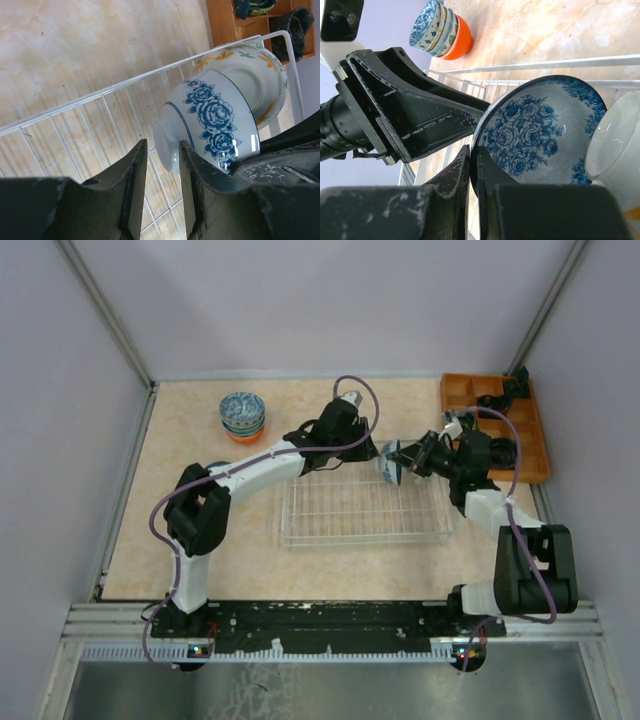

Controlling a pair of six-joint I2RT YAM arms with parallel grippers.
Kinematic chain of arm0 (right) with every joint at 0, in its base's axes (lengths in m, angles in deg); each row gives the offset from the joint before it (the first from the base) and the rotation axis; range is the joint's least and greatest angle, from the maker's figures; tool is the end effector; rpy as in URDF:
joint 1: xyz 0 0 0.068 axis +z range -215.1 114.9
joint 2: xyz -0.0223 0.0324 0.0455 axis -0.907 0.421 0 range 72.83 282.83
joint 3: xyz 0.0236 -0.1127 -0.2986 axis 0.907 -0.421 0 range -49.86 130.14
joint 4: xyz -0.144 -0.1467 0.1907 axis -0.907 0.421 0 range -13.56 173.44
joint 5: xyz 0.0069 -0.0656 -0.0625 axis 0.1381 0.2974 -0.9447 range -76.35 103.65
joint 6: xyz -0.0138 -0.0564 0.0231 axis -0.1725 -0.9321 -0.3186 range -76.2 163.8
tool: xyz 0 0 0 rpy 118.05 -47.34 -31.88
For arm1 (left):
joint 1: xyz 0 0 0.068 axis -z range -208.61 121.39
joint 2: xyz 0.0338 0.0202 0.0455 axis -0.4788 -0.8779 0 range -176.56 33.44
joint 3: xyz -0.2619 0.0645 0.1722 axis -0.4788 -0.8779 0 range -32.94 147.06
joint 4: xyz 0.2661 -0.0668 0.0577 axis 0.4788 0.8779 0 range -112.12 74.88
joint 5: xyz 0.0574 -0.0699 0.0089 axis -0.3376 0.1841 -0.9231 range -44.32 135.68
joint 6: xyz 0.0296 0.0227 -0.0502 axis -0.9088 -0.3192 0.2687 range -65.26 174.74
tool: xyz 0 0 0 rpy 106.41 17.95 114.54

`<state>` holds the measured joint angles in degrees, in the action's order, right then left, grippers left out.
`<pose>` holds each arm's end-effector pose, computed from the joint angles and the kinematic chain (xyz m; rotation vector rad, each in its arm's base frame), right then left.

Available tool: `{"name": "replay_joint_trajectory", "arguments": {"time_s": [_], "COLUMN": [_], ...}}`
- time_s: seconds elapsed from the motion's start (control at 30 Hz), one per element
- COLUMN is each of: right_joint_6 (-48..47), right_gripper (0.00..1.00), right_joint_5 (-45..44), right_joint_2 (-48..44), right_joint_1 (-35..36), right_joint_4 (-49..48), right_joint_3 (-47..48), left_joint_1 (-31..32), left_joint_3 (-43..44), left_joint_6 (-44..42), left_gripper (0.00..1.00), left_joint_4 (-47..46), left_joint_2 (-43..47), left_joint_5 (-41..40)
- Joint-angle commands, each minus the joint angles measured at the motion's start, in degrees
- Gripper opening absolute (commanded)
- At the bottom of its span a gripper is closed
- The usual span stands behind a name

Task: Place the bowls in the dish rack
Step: Turn the bowl upside down on the dish rack.

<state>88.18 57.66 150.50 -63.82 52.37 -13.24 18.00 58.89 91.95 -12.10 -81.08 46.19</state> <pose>0.2953 0.0397 0.2584 0.1684 1.9681 1.2484 0.3568 -0.3779 0.2852 0.1915 2.2606 -0.8355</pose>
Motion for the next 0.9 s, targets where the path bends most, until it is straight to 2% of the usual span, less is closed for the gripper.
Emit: {"name": "replay_joint_trajectory", "arguments": {"time_s": [0.0,0.33,0.87], "right_joint_6": [3.3,6.8,3.6], "right_gripper": [0.0,0.0,0.01], "right_joint_5": [5.3,6.9,7.0], "right_joint_2": [0.2,3.2,6.5], "right_joint_1": [0.5,0.5,0.6], "right_joint_4": [-10.1,-17.7,-16.0], "right_joint_3": [0.6,-1.3,-0.9], "left_joint_1": [0.8,0.7,0.8], "left_joint_3": [-0.7,-0.9,-1.3], "left_joint_6": [-0.2,0.2,0.3], "left_gripper": [0.39,0.39,0.38], "left_joint_4": [-1.9,-1.5,-1.0], "left_joint_2": [1.6,0.9,0.7], "left_joint_5": [1.5,1.0,0.6]}}
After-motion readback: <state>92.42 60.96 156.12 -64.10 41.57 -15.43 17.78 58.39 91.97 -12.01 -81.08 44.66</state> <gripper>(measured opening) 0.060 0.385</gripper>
